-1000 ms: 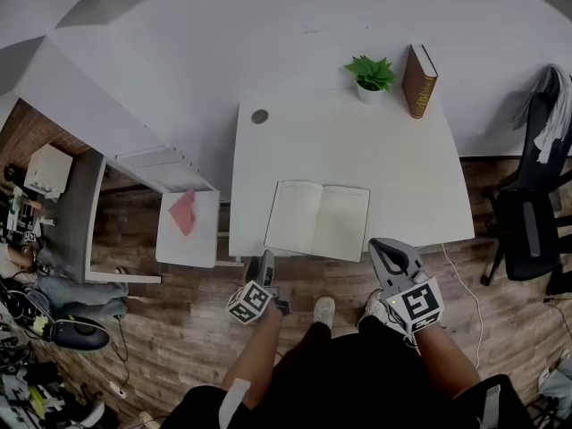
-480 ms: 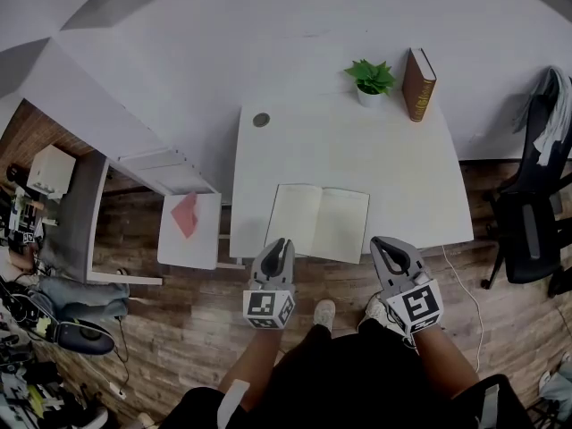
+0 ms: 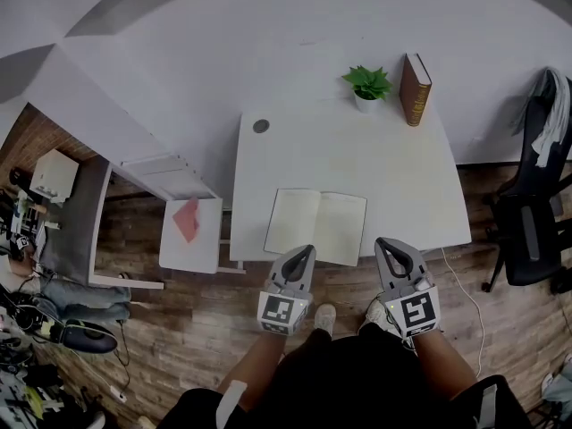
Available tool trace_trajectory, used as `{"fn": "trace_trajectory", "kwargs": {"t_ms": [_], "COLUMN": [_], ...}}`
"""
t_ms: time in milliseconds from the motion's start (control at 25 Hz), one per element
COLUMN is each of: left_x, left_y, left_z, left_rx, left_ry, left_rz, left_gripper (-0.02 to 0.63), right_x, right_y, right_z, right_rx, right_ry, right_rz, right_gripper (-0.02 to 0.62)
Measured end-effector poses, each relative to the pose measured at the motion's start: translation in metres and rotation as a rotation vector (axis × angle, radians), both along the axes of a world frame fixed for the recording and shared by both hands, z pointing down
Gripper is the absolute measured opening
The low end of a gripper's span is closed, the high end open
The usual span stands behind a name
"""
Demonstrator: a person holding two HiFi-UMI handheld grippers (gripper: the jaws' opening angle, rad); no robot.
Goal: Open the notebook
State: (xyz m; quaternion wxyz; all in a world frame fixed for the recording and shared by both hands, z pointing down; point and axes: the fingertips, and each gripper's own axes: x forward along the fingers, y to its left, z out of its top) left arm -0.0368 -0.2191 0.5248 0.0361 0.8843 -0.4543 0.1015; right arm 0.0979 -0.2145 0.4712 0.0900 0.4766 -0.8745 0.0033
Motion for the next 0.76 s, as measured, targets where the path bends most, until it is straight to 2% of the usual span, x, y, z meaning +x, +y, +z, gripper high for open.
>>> {"fn": "trace_trajectory", "kwargs": {"t_ms": [120, 360, 760], "left_x": [0.004, 0.007, 0.008], "left_y": [0.002, 0.005, 0.003], "left_z": [0.004, 0.009, 0.011], "left_rx": [-0.011, -0.017, -0.031], "left_ry": [-0.015, -0.036, -0.036], "left_rz": [0.012, 0.016, 0.015], "left_gripper": [0.006, 0.006, 0.006], "right_x": [0.003, 0.005, 0.008], "right_y": [-0.001, 0.001, -0.002], "right_z": [0.000, 0.001, 0.000], "right_rx": [0.020, -0.002, 0.037], "right_ry": [0.022, -0.007, 0.042], "right_rz": [-0.006, 0.019, 0.011], "right_gripper": [0.002, 0.002, 0.002]}}
